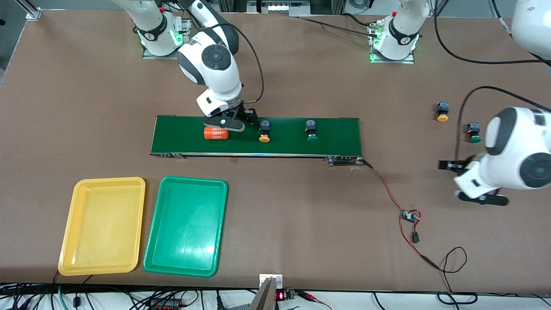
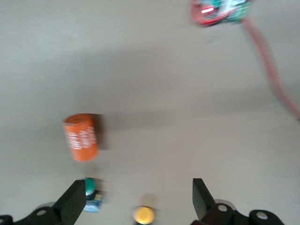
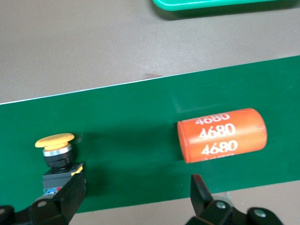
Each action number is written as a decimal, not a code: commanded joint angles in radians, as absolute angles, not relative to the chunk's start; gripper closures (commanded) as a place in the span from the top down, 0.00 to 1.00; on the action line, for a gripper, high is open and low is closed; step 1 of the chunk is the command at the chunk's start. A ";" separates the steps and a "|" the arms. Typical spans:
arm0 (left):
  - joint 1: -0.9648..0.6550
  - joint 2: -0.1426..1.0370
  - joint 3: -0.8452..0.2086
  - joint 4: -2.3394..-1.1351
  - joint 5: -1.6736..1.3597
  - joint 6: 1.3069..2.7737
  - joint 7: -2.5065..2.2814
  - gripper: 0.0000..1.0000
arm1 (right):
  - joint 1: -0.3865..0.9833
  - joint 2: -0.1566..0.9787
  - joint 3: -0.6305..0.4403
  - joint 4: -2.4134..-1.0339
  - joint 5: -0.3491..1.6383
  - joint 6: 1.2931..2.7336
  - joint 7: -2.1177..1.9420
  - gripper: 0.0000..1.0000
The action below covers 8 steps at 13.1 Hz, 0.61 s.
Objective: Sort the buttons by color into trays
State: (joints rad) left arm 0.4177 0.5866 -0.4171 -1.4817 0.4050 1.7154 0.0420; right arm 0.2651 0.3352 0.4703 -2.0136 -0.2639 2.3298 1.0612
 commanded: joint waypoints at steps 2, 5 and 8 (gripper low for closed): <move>0.448 0.517 -0.267 -1.666 0.332 1.883 0.248 1.00 | 0.278 0.364 0.463 -1.979 -0.290 2.322 1.130 1.00; 0.456 0.515 -0.151 -1.830 0.295 2.130 0.319 1.00 | 0.282 0.377 0.462 -1.970 -0.305 2.322 1.131 1.00; 0.466 0.526 -0.120 -1.916 0.295 2.356 0.400 1.00 | 0.291 0.394 0.462 -1.951 -0.305 2.321 1.134 1.00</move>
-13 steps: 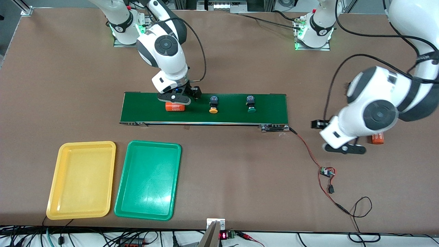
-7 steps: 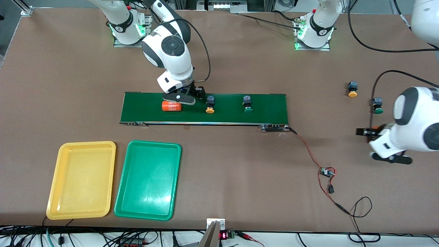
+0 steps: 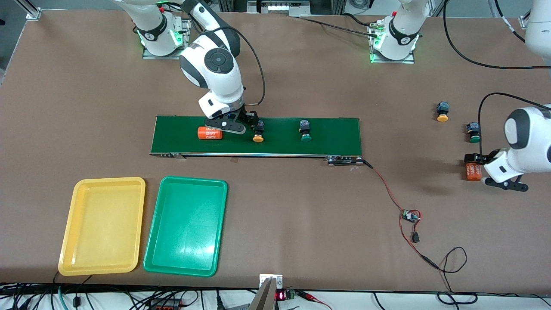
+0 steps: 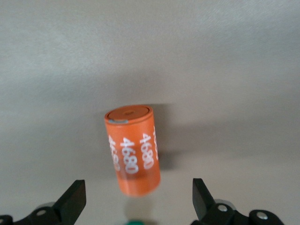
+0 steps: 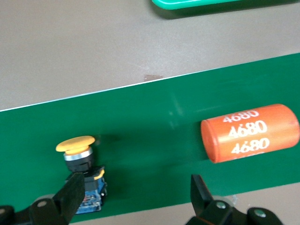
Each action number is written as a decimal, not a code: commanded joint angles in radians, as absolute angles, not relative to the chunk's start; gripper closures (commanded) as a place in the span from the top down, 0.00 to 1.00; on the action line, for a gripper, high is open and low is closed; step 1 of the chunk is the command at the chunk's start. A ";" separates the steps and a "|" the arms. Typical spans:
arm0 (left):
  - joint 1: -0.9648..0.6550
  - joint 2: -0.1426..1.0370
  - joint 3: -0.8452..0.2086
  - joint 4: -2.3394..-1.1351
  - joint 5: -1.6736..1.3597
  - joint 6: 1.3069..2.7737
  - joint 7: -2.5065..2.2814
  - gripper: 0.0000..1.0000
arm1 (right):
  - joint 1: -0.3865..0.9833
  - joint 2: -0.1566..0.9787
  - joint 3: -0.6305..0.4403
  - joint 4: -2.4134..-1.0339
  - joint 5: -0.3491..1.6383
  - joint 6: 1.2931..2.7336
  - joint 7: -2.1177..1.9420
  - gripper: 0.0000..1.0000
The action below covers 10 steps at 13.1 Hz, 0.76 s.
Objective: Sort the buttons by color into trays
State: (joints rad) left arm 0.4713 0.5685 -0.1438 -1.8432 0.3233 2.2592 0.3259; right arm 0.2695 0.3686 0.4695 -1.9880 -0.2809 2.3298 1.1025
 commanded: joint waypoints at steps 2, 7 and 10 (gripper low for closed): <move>0.466 0.554 -0.110 -1.916 0.295 2.460 0.422 0.90 | 0.291 0.396 0.460 -1.951 -0.305 2.321 1.134 1.00; 0.466 0.578 -0.110 -1.937 0.295 2.461 0.400 0.32 | 0.301 0.419 0.459 -1.950 -0.308 2.324 1.137 1.00; 0.466 0.574 -0.112 -1.931 0.295 2.451 0.407 0.25 | 0.307 0.436 0.457 -1.948 -0.356 2.327 1.132 1.00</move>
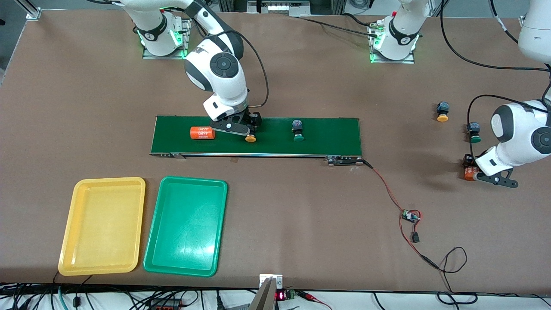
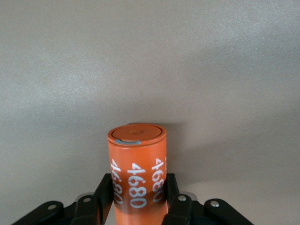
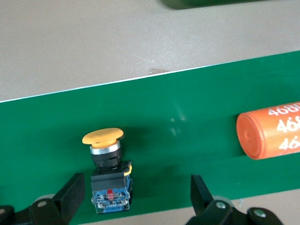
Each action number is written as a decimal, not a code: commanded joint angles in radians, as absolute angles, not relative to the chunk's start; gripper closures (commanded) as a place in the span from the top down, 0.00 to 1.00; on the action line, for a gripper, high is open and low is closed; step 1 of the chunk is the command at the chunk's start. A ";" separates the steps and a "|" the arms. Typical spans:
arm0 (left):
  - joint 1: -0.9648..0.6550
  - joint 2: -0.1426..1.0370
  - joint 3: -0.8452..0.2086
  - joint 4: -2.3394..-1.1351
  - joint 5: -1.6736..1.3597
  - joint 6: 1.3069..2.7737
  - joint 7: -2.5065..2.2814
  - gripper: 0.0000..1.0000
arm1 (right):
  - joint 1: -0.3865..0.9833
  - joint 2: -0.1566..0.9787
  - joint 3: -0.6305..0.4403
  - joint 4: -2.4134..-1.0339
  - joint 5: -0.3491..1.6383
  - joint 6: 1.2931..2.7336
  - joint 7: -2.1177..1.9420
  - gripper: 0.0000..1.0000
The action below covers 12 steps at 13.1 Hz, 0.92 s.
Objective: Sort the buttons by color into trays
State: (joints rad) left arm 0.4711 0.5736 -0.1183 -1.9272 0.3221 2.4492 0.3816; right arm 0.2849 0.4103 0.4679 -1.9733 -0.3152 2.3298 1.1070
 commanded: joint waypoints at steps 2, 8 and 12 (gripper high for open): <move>0.466 0.552 -0.126 -1.922 0.295 2.450 0.414 0.24 | 0.313 0.451 0.459 -1.944 -0.403 2.329 1.123 1.00; 0.459 0.459 -0.317 -1.824 0.292 2.189 0.500 0.23 | 0.321 0.479 0.456 -1.942 -0.440 2.332 1.118 0.92; 0.453 0.451 -0.495 -1.821 0.288 2.166 0.737 0.25 | 0.321 0.491 0.443 -1.942 -0.468 2.336 1.118 0.57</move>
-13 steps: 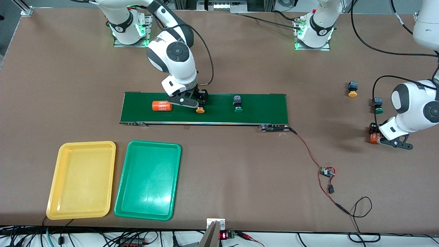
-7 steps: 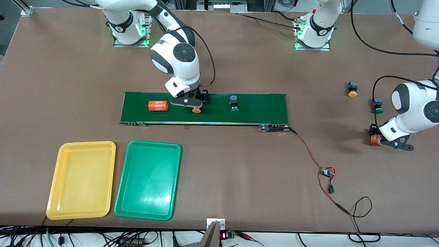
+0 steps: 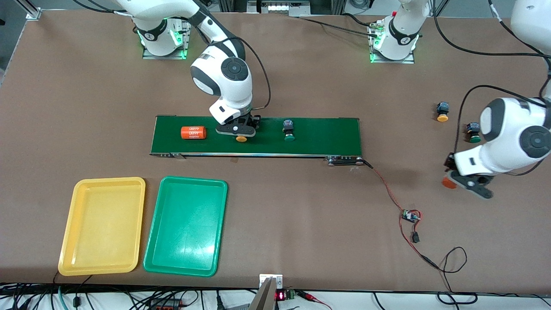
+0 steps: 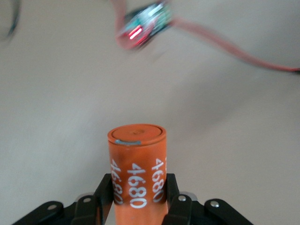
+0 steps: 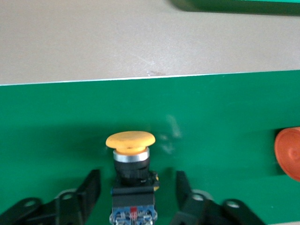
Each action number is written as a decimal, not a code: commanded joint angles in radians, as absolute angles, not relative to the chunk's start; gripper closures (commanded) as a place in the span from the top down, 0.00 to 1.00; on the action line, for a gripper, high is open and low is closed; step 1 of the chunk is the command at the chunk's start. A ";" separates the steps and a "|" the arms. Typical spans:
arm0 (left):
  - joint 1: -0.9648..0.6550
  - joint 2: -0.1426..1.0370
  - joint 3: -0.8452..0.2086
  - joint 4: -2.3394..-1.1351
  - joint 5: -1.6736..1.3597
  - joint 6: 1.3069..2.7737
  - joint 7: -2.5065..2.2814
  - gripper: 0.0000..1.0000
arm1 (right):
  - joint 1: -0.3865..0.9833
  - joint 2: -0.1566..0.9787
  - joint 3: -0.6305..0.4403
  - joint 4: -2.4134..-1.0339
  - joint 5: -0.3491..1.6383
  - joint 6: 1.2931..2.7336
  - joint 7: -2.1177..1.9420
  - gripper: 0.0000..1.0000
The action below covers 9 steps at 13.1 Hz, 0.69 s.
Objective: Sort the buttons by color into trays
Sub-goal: 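Place the battery on the belt while the right gripper carries the button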
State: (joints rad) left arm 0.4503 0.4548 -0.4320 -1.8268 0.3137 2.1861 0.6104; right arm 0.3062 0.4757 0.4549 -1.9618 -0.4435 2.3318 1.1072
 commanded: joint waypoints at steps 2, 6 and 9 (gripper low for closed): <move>0.451 0.451 -0.602 -1.833 0.287 2.155 0.819 0.25 | 0.319 0.488 0.433 -1.942 -0.466 2.335 1.111 0.32; 0.364 0.463 -0.773 -1.838 0.287 2.121 0.891 0.29 | 0.310 0.462 0.420 -1.875 -0.446 2.251 1.095 0.14; 0.330 0.471 -0.840 -1.896 0.285 2.123 0.893 0.28 | 0.301 0.411 0.355 -1.769 -0.336 2.090 0.921 0.12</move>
